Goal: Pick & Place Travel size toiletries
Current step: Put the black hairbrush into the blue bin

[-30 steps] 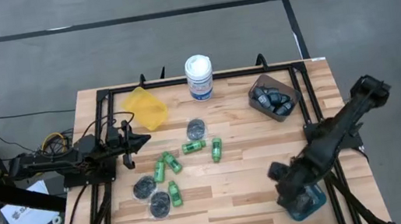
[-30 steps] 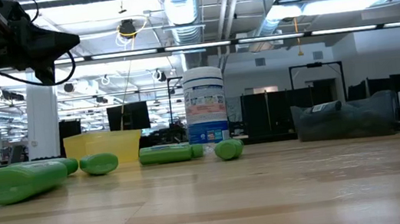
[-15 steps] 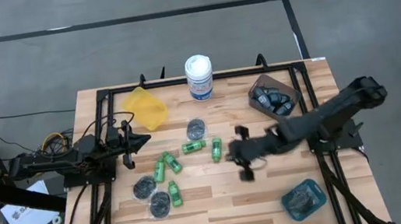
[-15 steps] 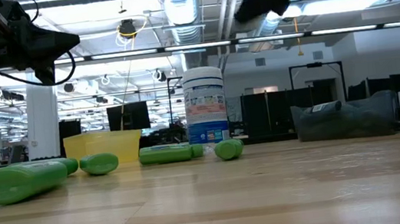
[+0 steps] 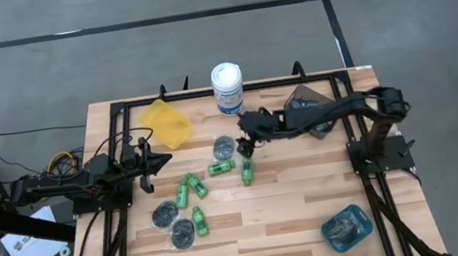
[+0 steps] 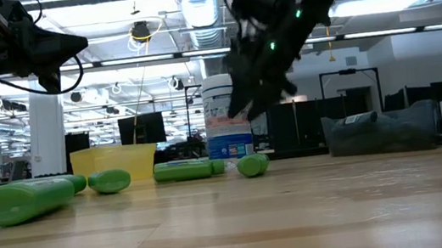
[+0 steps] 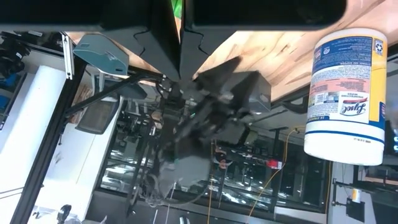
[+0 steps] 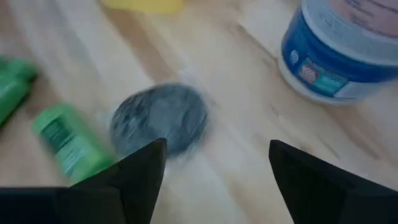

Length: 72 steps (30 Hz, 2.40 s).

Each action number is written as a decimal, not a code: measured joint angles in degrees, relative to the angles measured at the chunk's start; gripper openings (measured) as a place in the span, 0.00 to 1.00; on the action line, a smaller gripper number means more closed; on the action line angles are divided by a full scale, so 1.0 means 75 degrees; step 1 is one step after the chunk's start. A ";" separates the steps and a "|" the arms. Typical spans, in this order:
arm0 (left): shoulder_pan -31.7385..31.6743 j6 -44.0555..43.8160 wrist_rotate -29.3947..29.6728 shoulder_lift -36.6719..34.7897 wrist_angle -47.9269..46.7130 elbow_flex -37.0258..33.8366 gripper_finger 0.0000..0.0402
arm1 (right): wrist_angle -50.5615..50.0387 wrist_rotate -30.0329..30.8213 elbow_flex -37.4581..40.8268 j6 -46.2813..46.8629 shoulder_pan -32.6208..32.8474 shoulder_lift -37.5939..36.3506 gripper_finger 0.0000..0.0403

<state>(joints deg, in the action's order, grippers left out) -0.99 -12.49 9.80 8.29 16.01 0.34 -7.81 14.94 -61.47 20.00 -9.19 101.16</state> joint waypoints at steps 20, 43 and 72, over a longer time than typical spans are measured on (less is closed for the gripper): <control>-0.0001 0.0000 0.0035 0.0438 0.0238 0.0000 0.00 | -0.1808 0.0012 -0.2603 0.0147 -0.0106 0.2658 0.68; -0.0009 0.0000 0.0029 0.0816 0.0291 0.0000 0.00 | -0.2018 -0.0405 -0.2614 -0.0068 -0.0143 0.2638 0.03; -0.0009 0.0000 0.0029 0.0816 0.0341 0.0000 0.00 | -0.6952 -0.0399 -0.2609 0.0629 0.2187 -0.1669 0.00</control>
<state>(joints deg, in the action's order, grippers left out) -1.06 -12.49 10.02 14.41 18.57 0.34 -59.94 11.94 -81.03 24.72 7.22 88.64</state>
